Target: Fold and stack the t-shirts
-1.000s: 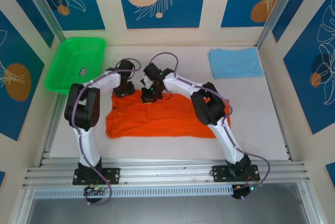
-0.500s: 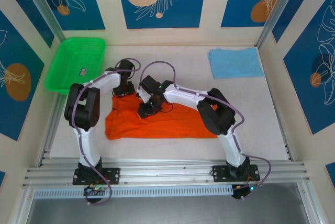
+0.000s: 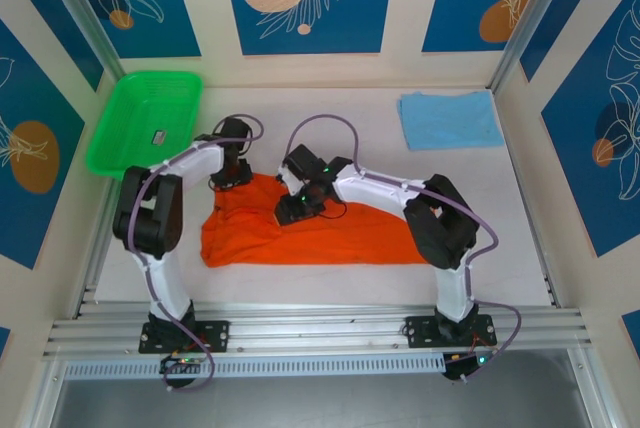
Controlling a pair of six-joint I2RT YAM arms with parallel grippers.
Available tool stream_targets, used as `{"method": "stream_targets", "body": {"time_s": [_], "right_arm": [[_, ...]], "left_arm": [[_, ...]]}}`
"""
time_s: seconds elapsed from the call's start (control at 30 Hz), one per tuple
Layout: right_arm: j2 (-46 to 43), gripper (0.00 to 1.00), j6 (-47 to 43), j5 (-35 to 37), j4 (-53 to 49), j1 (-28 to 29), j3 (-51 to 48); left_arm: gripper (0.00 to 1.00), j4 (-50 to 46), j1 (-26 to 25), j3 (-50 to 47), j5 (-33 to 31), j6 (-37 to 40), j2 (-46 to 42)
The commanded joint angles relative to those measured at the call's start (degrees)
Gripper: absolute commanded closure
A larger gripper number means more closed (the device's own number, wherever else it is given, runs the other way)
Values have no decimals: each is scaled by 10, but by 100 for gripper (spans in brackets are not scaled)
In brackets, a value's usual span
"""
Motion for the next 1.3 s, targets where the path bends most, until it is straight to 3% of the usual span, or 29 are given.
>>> {"method": "stream_targets", "body": {"time_s": [0.0, 0.1, 0.17, 0.47, 0.97, 1.13, 1.27], "right_arm": [[-35, 63, 85, 31, -19, -60, -10], [-66, 64, 130, 16, 1, -123, -61], [-74, 64, 144, 7, 3, -154, -82], [-113, 66, 150, -5, 0, -223, -134], [-174, 63, 163, -61, -14, -393, -198], [-165, 65, 193, -50, -33, -443, -198], [-155, 66, 217, -56, -28, -464, -208]], "left_arm": [[65, 25, -14, -19, 12, -8, -80], [65, 33, -40, -31, 58, 5, -88], [66, 25, -57, -30, 56, 12, -74], [69, 51, -74, -109, 95, 13, -57], [66, 50, -117, -285, 131, 0, -265], [63, 1, -111, -217, 31, -31, -243], [67, -4, -91, -124, -20, -65, -164]]}}
